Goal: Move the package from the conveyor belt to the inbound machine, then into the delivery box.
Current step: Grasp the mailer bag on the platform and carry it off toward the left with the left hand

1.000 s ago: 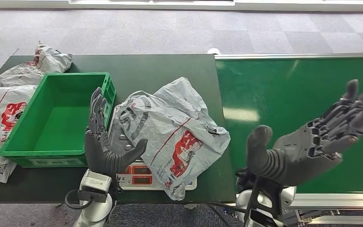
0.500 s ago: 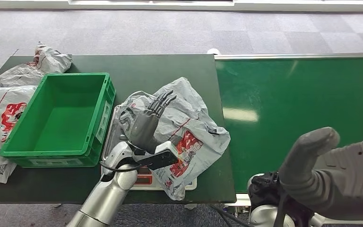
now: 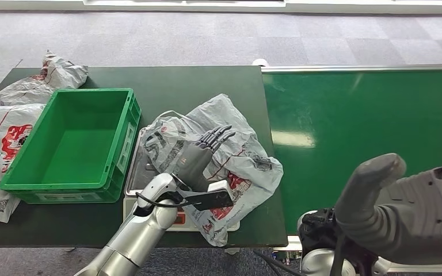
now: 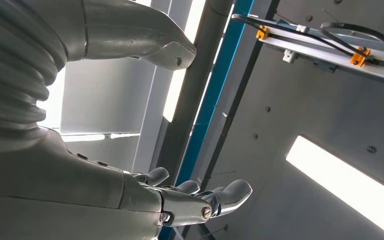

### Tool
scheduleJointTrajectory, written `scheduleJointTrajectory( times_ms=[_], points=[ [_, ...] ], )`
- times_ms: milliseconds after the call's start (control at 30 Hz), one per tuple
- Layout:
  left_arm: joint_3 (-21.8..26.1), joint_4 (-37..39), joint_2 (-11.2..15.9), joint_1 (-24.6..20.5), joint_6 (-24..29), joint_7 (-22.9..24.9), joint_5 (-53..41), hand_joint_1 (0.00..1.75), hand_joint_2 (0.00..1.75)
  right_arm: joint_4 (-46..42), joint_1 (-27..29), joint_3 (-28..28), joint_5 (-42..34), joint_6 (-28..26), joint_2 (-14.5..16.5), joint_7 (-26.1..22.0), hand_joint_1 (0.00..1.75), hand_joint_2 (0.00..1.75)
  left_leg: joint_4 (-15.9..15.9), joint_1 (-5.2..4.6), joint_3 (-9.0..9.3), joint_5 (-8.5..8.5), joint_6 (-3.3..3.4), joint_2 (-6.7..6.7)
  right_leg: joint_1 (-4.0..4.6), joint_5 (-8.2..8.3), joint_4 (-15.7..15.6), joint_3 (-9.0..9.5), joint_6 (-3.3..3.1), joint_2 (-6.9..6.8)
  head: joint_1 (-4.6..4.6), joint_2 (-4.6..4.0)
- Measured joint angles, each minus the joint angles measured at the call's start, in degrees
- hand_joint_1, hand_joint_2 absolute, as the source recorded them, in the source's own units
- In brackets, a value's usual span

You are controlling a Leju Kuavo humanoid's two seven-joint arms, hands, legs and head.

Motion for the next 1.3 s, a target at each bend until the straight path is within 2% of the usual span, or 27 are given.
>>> scheduleJointTrajectory(
  times_ms=[67,167,200,333,1067,1167,1300],
  points=[
    [-0.38,0.40,-0.01,-0.20,-0.66,0.01,-0.32,0.06,1.75,0.10,-0.01,0.01,-0.04,0.00,0.00,-0.01,0.00,1.75,0.00,0.00,0.00,0.00,0.00,0.00,0.00,0.00,0.00,0.01,0.00,0.00,0.00,0.00],
    [-1.01,1.35,-0.09,-0.58,-2.79,-0.03,-0.92,1.37,1.75,0.27,-0.03,0.02,-0.28,0.00,0.01,-0.02,0.00,1.75,0.00,0.00,0.01,0.00,0.00,-0.01,0.00,0.00,0.00,0.01,0.00,0.00,0.00,0.00],
    [-1.35,1.82,-0.11,-0.75,-3.72,-0.11,-1.13,1.75,1.75,0.34,-0.04,0.02,-0.38,0.00,0.01,-0.02,0.00,1.75,0.00,0.00,0.00,0.00,0.00,-0.01,0.00,0.00,0.00,0.01,0.00,0.00,0.00,0.00],
    [-2.31,3.90,-0.24,-1.53,-5.79,-0.79,-1.38,1.75,1.75,0.60,-0.06,0.02,-0.48,0.00,0.02,-0.02,0.00,1.75,0.00,0.00,0.01,0.00,0.00,-0.01,0.00,0.00,0.00,0.01,0.00,0.00,0.00,0.00],
    [-3.45,7.50,-0.95,-4.24,-6.44,-1.49,-1.74,1.75,1.75,0.98,-0.09,0.01,1.00,0.00,0.04,-0.01,0.00,1.75,0.00,0.00,0.01,0.00,0.00,-0.01,0.00,0.00,0.00,0.01,0.00,0.00,0.00,0.00],
    [-3.45,7.61,-0.96,-4.48,-2.32,0.22,-3.65,1.75,1.75,0.98,-0.08,-0.01,2.00,0.00,0.04,0.03,0.00,1.75,0.00,0.00,0.01,0.01,0.00,-0.01,0.00,0.01,0.00,0.01,-0.01,0.00,0.00,0.00],
    [-3.25,6.22,-0.40,-5.34,11.51,8.29,-10.14,1.75,1.75,0.96,-0.02,-0.24,3.10,0.00,0.04,0.12,0.00,1.75,0.00,0.00,0.00,0.01,-0.01,-0.01,0.02,0.02,0.01,0.01,-0.01,-0.01,0.00,0.00]
  ],
)
